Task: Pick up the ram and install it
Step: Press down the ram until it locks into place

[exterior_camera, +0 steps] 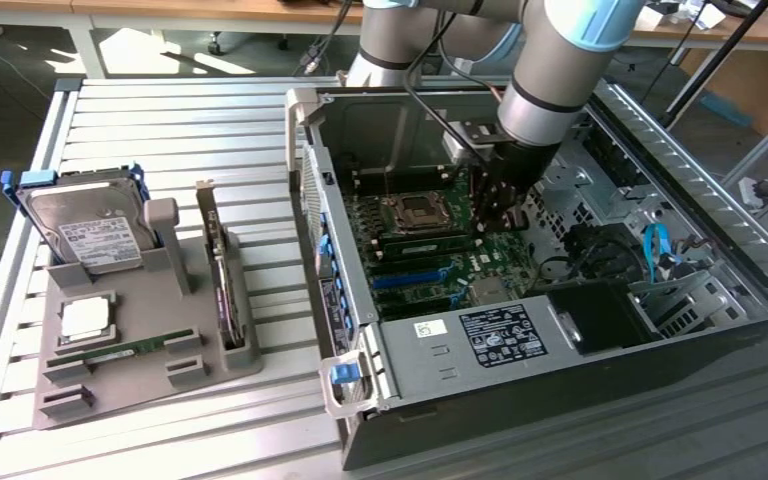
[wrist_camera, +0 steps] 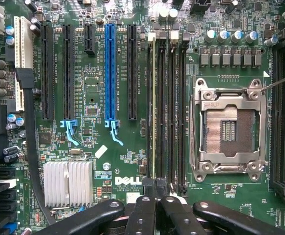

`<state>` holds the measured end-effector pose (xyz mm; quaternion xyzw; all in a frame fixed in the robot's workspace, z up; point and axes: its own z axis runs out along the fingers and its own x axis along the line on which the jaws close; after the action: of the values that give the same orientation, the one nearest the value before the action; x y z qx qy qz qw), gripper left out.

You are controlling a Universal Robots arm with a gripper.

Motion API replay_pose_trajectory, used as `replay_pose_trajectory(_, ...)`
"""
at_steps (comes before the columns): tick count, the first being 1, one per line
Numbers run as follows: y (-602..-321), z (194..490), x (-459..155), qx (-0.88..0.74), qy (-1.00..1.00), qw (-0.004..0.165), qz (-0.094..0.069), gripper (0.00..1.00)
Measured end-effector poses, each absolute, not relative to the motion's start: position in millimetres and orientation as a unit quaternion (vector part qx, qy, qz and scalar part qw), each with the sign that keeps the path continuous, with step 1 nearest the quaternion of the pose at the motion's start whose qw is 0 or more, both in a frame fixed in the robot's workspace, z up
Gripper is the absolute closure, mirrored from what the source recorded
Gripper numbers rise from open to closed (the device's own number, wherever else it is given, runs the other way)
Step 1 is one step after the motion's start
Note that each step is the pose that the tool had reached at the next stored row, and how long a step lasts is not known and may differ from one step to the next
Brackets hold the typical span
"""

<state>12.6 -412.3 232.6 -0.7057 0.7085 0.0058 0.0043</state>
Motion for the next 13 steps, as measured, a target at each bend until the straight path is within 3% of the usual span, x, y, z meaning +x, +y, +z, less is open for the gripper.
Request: replay_pose_trajectory(13,-412.7,241.0,12.6,-0.706,0.708,0.004,0.006,0.9)
